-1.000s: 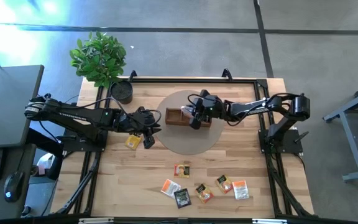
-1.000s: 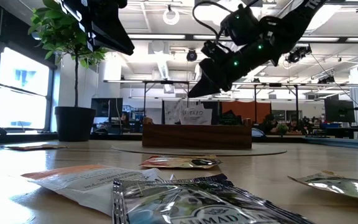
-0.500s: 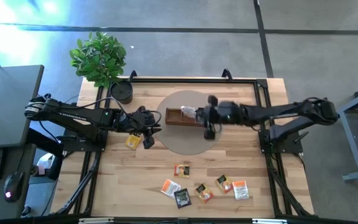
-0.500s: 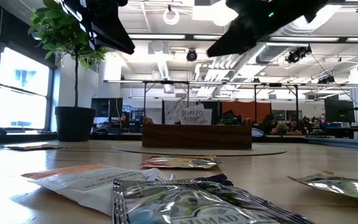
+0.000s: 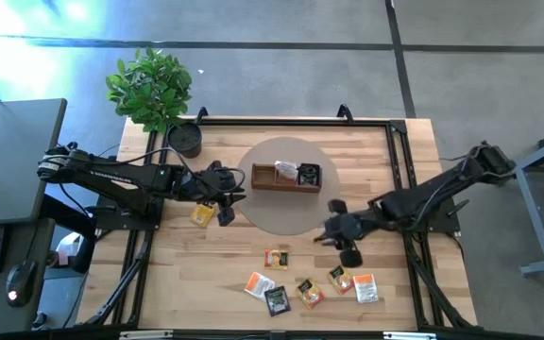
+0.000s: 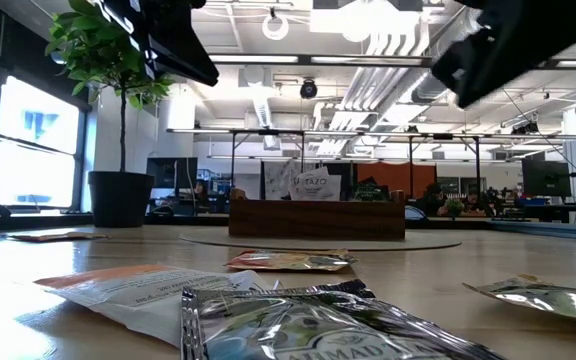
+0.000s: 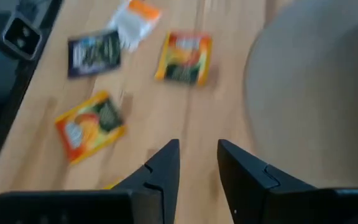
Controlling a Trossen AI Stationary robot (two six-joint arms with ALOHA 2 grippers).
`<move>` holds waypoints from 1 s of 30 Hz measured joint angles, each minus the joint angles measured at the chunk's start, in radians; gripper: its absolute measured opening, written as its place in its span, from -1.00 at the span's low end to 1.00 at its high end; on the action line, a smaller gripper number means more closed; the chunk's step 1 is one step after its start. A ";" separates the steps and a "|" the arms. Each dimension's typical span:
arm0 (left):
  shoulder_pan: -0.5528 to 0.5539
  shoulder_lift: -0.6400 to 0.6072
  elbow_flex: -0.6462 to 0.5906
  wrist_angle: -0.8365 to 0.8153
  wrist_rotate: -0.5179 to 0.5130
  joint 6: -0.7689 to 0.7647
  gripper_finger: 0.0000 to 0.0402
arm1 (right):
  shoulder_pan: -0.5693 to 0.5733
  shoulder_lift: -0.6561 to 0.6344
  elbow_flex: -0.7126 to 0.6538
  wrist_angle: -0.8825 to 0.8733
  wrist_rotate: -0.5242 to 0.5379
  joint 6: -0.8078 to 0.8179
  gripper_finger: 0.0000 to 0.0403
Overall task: Pick & Place Tea
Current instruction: Put the white tea bag into the middle section of the wooden organizer
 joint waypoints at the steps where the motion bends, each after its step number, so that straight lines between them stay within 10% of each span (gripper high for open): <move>1: 0.000 0.000 0.000 0.005 0.000 0.000 -0.59 | 0.015 0.000 0.000 -0.031 -0.007 0.044 -0.46; 11: 0.000 0.001 0.000 0.054 -0.003 0.000 -0.59 | 0.214 0.003 0.000 -0.205 -0.038 0.419 -0.27; 30: 0.000 0.001 0.000 0.055 -0.007 0.055 -0.59 | 0.559 0.364 0.005 -0.136 -0.095 0.371 -0.30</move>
